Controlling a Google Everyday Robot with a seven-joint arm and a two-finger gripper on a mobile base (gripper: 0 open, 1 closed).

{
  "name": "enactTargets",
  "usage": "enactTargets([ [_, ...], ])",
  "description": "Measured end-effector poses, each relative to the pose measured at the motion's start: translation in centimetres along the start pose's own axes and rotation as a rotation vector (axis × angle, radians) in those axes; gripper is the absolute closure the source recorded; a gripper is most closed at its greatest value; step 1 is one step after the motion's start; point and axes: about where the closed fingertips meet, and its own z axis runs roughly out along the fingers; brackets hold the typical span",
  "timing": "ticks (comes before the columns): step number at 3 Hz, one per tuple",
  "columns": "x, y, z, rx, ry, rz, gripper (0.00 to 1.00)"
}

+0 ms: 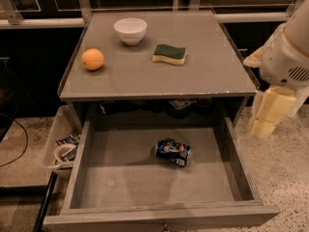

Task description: Pick pepsi can from top drawer and place on counter

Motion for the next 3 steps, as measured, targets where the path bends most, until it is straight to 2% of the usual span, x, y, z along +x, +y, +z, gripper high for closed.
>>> enactTargets([
  [1,-0.6,2.7,7.7,-0.122,-0.039,0.011,0.00],
  [2,-1.2,5.0,14.0,-0.215,-0.078,-0.011,0.00],
  [3,-3.1,4.7,16.5,-0.173,-0.153,-0.075,0.00],
])
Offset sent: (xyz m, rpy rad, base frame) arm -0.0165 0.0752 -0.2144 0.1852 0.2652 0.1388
